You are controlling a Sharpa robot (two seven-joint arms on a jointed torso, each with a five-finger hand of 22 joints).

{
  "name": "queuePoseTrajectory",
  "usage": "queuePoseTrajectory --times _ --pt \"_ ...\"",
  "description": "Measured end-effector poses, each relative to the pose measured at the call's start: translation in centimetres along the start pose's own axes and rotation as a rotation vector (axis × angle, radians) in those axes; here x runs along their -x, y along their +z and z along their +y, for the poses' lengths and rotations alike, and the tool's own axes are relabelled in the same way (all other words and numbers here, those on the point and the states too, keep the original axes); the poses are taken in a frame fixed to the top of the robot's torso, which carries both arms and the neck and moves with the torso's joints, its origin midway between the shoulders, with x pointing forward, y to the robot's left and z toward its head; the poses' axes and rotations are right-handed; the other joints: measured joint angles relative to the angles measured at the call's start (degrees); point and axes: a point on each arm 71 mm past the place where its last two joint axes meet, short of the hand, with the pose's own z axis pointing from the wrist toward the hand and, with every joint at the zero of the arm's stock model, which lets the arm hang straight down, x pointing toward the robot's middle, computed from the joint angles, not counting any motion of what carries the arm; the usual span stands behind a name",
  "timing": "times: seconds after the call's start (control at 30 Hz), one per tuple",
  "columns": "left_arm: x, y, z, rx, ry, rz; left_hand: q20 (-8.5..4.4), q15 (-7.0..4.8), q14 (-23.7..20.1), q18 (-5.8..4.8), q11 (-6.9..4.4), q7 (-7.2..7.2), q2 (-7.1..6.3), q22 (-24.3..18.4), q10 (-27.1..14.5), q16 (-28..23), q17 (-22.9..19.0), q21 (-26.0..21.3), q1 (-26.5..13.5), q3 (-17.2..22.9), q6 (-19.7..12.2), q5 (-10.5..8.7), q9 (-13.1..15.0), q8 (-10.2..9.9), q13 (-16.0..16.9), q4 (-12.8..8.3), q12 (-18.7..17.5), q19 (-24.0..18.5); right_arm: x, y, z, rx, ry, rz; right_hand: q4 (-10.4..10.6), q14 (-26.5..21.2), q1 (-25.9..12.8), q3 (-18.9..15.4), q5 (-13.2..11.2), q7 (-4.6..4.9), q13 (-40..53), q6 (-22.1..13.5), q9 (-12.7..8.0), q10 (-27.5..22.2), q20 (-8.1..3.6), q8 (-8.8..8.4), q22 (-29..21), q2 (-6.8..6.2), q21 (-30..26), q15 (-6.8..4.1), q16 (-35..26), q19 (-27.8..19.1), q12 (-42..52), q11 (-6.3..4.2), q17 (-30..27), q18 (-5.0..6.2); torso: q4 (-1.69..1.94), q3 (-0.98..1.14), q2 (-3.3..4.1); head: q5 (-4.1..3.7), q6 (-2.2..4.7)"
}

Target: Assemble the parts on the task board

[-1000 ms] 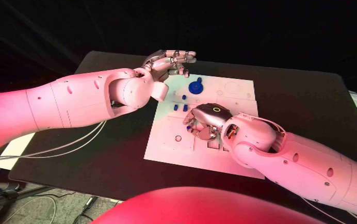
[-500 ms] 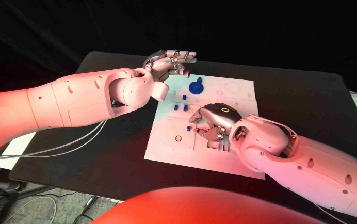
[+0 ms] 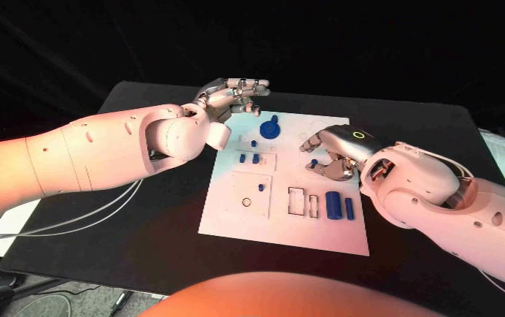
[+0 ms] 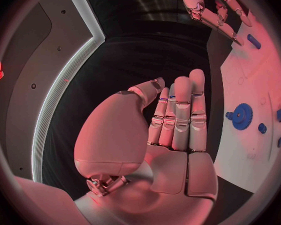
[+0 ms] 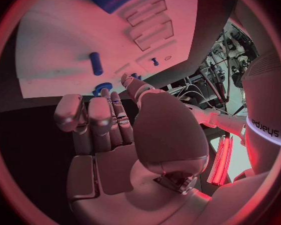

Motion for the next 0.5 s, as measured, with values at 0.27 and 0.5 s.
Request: queuePoseTrajectory --times 0.27,0.5 --pt "0.1 -0.3 0.9 0.018 -0.005 -0.002 0.0 0.0 0.0 0.0 0.0 0.0 0.0 0.0 0.0 0.0 0.0 0.0 0.0 0.0 0.0 0.0 0.0 0.0 0.0 0.0 0.0 0.0 0.0 -0.2 -1.8 -0.05 -0.023 0.02 0.5 0.2 0.2 -2.1 0.0 -0.29 0.0 -0.3 0.0 -0.5 0.0 0.0 -0.4 -0.23 -0.4 0.2 0.0 0.0 0.0 0.07 -0.4 0.01 -0.23 -0.01 -0.05 -0.4 0.58" --pt "0.1 -0.3 1.1 0.022 -0.005 -0.001 0.0 0.0 0.0 0.0 0.0 0.21 0.0 0.0 0.0 0.0 0.0 0.0 0.0 0.0 -0.2 0.0 0.0 0.0 0.0 0.0 0.0 0.0 -0.4 0.1 -1.8 -0.05 -0.041 0.043 0.7 0.2 1.4 -3.4 0.0 -0.61 0.1 0.5 0.0 0.5 0.0 0.0 -0.5 0.94 -0.6 0.2 0.0 0.0 0.7 0.02 -0.8 0.0 -0.2 -0.07 -0.08 -0.54 0.65"
